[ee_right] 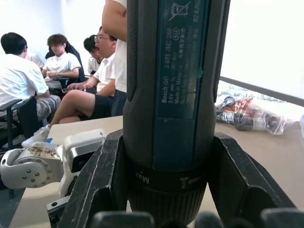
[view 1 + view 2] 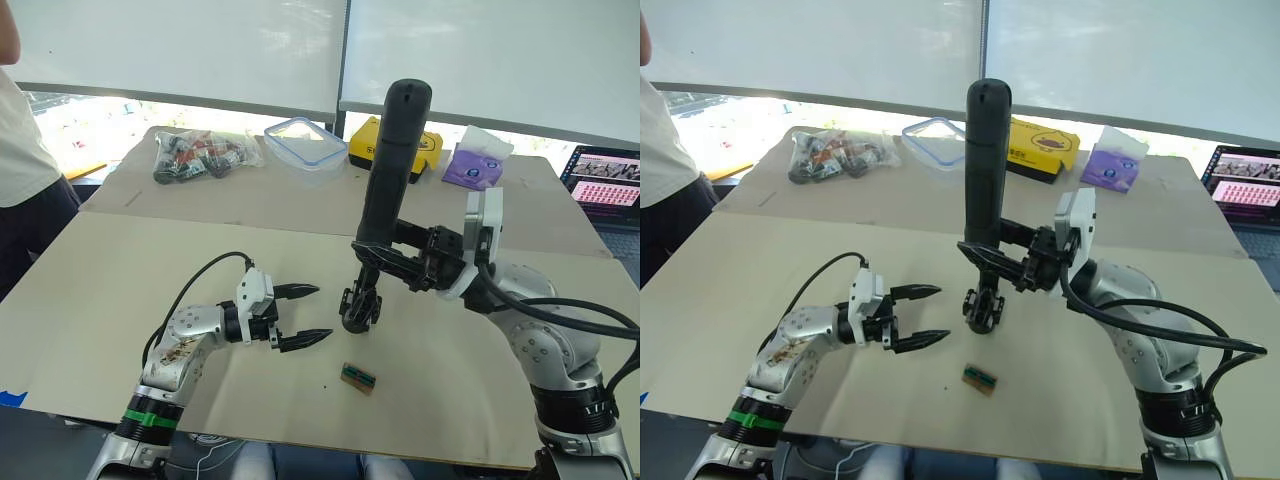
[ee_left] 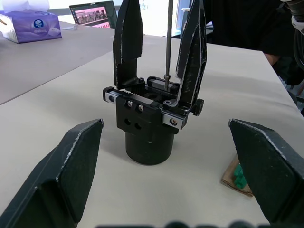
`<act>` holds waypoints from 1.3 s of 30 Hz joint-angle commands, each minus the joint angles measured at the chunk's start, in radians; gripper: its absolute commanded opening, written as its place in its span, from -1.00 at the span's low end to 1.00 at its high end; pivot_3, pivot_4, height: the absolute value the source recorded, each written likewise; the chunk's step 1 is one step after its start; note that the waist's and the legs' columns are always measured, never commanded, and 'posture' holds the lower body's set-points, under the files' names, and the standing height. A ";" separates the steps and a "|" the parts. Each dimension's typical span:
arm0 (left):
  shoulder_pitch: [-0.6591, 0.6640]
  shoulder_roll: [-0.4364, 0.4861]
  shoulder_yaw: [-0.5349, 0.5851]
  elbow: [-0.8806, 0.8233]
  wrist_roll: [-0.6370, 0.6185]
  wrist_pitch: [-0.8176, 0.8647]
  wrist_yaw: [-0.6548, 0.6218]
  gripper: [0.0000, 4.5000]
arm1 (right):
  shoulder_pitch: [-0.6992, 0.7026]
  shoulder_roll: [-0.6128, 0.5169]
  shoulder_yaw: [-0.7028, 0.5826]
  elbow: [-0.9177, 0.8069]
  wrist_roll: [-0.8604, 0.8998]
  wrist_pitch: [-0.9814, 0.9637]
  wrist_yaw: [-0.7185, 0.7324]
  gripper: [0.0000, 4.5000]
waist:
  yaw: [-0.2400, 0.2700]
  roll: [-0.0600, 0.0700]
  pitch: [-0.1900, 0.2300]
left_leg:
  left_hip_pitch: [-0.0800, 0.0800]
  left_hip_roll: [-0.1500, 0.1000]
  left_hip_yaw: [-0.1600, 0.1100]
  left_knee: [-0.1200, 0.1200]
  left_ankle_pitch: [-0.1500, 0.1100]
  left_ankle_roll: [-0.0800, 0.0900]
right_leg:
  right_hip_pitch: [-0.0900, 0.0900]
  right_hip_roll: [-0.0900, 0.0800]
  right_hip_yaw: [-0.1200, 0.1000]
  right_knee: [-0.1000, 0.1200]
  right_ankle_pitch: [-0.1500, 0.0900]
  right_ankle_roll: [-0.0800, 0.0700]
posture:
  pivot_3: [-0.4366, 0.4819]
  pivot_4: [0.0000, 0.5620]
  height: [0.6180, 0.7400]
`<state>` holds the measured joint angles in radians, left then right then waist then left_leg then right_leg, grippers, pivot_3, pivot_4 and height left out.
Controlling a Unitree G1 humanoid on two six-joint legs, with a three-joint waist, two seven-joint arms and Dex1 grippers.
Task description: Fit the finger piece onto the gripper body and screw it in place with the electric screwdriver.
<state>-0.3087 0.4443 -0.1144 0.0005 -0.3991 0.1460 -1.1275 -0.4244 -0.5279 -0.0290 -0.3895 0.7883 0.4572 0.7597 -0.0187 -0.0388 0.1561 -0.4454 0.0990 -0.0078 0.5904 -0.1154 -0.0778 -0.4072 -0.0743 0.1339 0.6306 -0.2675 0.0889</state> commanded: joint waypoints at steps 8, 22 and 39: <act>0.014 -0.010 -0.006 0.006 0.007 -0.046 -0.013 1.00 | -0.006 0.025 -0.019 -0.049 0.003 -0.015 0.000 -0.14 | 0.000 0.000 0.000 | 0.000 0.000 0.000 0.000 0.000 0.000 | 0.000 0.000 0.000 0.000 0.000 0.000 | -0.05 -0.47 1.00; 0.027 -0.011 -0.007 -0.012 0.007 -0.038 -0.005 1.00 | -0.005 0.029 -0.008 -0.041 -0.028 -0.016 0.011 -0.14 | 0.000 0.000 0.000 | 0.000 0.000 0.000 0.000 0.000 0.000 | 0.000 0.000 0.000 0.000 0.000 0.000 | -0.05 -0.47 1.00; 0.005 -0.028 -0.017 0.007 0.033 -0.045 0.027 1.00 | 0.006 0.039 0.009 -0.039 -0.057 -0.015 0.013 -0.14 | 0.000 0.000 0.000 | 0.000 0.000 0.000 0.000 0.000 0.000 | 0.000 0.000 0.000 0.000 0.000 0.000 | -0.05 -0.47 1.00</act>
<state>-0.2912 0.4198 -0.1343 0.0164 -0.3674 0.1275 -1.1044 -0.4191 -0.4871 -0.0125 -0.3956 0.7349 0.4563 0.7643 -0.0183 -0.0388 0.1561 -0.4454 0.0990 -0.0078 0.5905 -0.1154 -0.0778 -0.4072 -0.0742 0.1339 0.6306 -0.2675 0.0891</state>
